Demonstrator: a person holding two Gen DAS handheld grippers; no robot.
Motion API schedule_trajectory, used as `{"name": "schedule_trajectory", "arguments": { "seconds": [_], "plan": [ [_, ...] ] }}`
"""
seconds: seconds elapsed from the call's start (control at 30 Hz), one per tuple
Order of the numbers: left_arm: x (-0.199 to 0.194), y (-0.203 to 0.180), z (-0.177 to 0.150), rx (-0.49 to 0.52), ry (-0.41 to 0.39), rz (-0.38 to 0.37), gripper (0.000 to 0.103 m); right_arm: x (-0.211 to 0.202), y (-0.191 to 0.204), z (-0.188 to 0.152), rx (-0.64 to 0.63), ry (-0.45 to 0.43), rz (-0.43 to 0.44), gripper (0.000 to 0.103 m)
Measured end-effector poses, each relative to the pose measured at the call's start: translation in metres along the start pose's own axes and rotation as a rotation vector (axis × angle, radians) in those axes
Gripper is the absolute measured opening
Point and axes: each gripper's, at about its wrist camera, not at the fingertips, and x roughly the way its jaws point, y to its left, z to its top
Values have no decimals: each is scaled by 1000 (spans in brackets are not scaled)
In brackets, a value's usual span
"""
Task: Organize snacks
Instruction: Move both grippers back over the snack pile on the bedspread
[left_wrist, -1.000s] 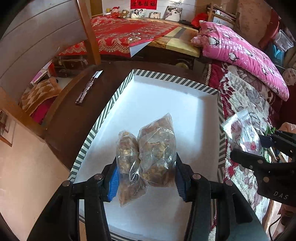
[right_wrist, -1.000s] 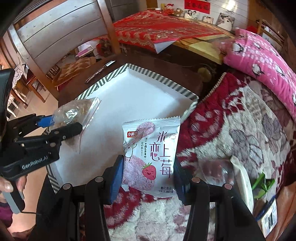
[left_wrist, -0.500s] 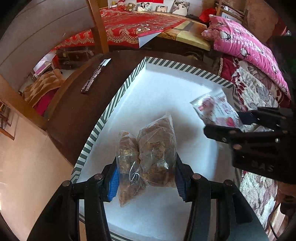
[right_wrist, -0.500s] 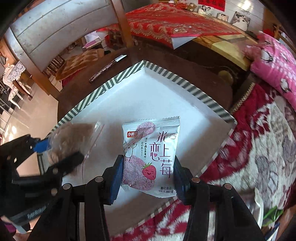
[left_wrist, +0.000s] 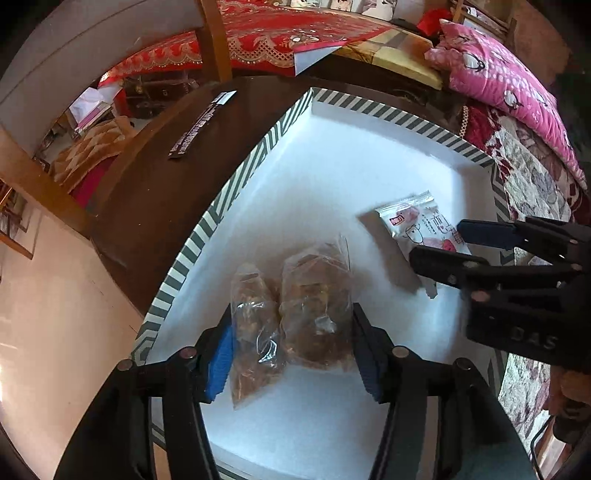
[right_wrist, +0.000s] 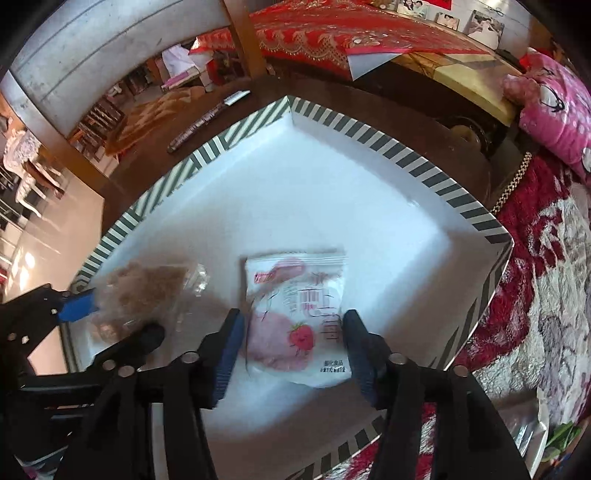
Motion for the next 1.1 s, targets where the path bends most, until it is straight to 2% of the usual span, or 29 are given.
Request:
{"name": "schedule_trajectory", "arguments": {
  "seconds": [0.07, 0.23, 0.47, 0.63, 0.93, 1.1],
  "plan": [
    [-4, 1, 0, -11, -10, 6, 68, -9, 0, -2, 4, -15, -2, 66],
    [-21, -2, 1, -14, -52, 13, 76, -36, -7, -16, 27, -61, 1, 68],
    [-48, -28, 2, 36, -106, -24, 80, -79, -34, -50, 116, -125, 1, 69],
    [-61, -54, 1, 74, -122, -77, 81, -106, -57, -79, 169, -157, -24, 70],
    [-56, -116, 1, 161, -89, -187, 81, -144, -109, -145, 287, -169, -116, 73],
    [-47, -158, 0, 261, -67, -253, 81, -158, -138, -182, 358, -163, -155, 73]
  ]
}}
